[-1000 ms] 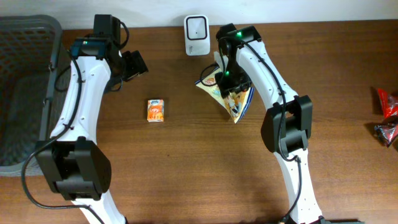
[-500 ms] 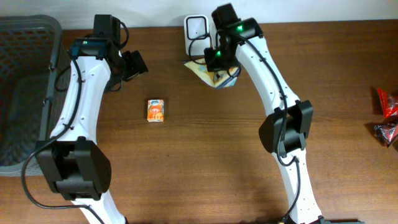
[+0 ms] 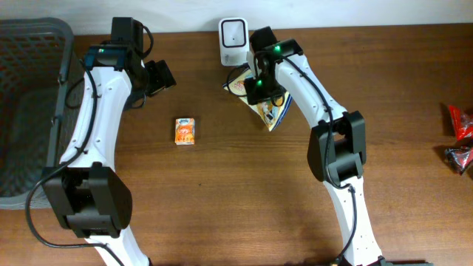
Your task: Scan the item barcode
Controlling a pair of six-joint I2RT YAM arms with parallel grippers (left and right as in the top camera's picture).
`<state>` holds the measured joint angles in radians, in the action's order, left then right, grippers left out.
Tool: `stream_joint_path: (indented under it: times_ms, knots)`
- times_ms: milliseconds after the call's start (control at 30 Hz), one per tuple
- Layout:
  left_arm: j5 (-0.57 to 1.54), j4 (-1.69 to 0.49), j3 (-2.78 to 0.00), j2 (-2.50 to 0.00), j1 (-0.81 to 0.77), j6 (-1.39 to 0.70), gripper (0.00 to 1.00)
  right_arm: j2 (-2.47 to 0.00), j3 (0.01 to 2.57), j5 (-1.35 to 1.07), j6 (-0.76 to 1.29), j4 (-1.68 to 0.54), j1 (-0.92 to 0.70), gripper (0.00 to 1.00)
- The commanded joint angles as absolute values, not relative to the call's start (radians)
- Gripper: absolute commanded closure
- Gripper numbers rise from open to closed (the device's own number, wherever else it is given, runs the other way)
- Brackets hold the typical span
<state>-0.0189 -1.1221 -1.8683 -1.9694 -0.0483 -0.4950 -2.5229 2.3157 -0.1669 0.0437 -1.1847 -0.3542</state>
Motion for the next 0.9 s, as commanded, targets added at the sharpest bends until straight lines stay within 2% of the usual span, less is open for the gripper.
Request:
stream_joint_path:
  times_ms: [0,33,67,133,200,267,400,500,633,867]
  knots:
    - [-0.023,-1.123,-1.879,-1.969,-0.044,-0.504,0.01,-2.509,2.288,-0.149,0.015,-1.186,-0.360,0.55]
    - [-0.023,-1.123,-1.879,-1.969,-0.045,-0.504,0.01,-2.509,2.287,-0.146,0.015,-1.188,-0.360,0.51]
    - [-0.023,-1.123,-1.879,-1.969,-0.046,-0.504,0.01,-2.510,2.287,-0.145,0.015,-1.188,-0.360,0.58]
    - [-0.023,-1.123,-1.879,-1.969,-0.046,-0.504,0.01,-2.510,2.287,-0.145,0.020,-1.185,-0.360,0.96]
    - [-0.023,-1.123,-1.879,-1.969,-0.046,-0.504,0.01,-2.505,2.293,-0.167,0.158,-1.154,-0.360,0.96]
    - [-0.023,-1.123,-1.879,-1.969,-0.046,-0.504,0.01,-2.474,2.373,-0.341,0.245,-1.116,-0.337,0.96]
    - [-0.023,-1.123,-1.879,-1.969,-0.046,-0.504,0.01,-2.458,2.587,-0.352,0.294,-1.106,-0.286,0.96]
    - [-0.023,-1.123,-1.879,-1.969,-0.046,-0.504,0.01,-2.462,2.597,-0.190,0.297,-0.985,-0.309,0.96]
    - [-0.023,-1.123,-1.879,-1.969,-0.046,-0.504,0.01,-2.500,2.595,0.198,0.293,-0.897,-0.433,0.96]
    - [-0.023,-1.123,-1.879,-1.969,-0.046,-0.504,0.01,-2.472,2.600,0.252,0.298,-0.966,-0.389,0.96]
